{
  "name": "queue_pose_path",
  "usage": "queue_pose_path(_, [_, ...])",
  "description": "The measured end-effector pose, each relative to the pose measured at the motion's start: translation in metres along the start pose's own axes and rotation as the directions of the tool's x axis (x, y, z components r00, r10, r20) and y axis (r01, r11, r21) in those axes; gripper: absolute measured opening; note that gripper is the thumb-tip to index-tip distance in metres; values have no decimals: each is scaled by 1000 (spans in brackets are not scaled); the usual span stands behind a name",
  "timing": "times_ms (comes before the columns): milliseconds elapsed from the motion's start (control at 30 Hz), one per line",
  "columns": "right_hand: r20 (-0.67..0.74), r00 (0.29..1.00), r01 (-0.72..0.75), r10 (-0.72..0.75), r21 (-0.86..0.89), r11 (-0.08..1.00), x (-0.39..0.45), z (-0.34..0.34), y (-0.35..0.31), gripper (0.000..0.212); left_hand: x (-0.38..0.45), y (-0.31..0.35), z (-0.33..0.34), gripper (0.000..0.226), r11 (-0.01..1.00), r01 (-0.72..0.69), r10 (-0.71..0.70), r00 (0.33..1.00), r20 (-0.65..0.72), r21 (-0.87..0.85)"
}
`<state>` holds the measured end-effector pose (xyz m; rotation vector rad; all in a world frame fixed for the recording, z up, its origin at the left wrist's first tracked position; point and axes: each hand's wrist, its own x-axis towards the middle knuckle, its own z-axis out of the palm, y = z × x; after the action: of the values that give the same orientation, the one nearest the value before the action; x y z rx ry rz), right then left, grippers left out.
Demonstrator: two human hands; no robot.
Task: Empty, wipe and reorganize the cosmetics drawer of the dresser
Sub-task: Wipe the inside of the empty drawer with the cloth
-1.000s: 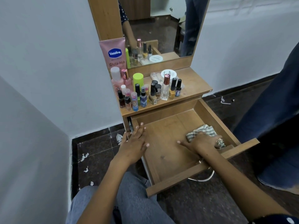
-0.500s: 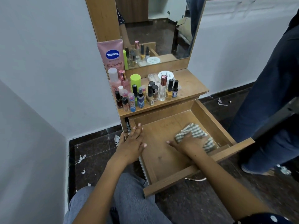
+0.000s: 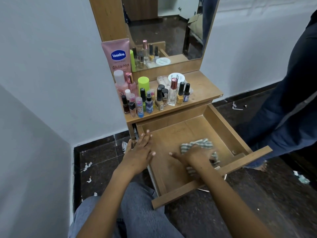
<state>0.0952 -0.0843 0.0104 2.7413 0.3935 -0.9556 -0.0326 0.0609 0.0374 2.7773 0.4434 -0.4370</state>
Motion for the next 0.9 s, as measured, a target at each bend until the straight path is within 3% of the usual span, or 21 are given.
queue_pose_path(133, [50, 999, 18, -16, -39, 999, -27, 10, -27, 127, -1, 1, -1, 62, 1000, -6, 6, 1000, 4, -16])
queue_pose_path(233, [34, 999, -7, 4, 98, 995, -10, 6, -12, 130, -1, 1, 0, 62, 1000, -7, 7, 1000, 2, -14])
queue_pose_path(300, [22, 999, -37, 34, 154, 987, 6, -6, 10, 121, -2, 1, -1, 62, 1000, -5, 5, 1000, 2, -15])
queue_pose_path(400, [23, 991, -136, 134, 126, 983, -4, -40, 43, 91, -1, 1, 0, 62, 1000, -1, 1, 1000, 1, -18])
queue_pose_path(500, [20, 1000, -7, 6, 59, 998, -11, -52, 61, 66, -1, 0, 1, 62, 999, 0, 0, 1000, 3, -32])
queue_pose_path(667, [-3, 950, 313, -314, -46, 949, -29, -17, 18, 50, -1, 0, 0, 62, 998, -3, 4, 1000, 8, -58])
queue_pose_path(733, [-14, 903, 429, -429, 19, 903, -37, -15, 11, 50, -1, 0, 0, 62, 998, -3, 4, 1000, 15, -64])
queue_pose_path(800, [-36, 860, 506, -509, 195, 840, -33, -20, 17, 44, -1, -1, 0, 62, 998, -3, 4, 1000, 15, -65])
queue_pose_path(867, [-178, 802, 597, -570, 279, 752, -25, -26, 29, 37, -1, 0, 0, 61, 998, -3, 4, 1000, 13, -66])
queue_pose_path(900, [-243, 744, 668, -622, 241, 704, -21, -26, 34, 35, -1, 0, 0, 61, 998, -2, 2, 1000, 14, -65])
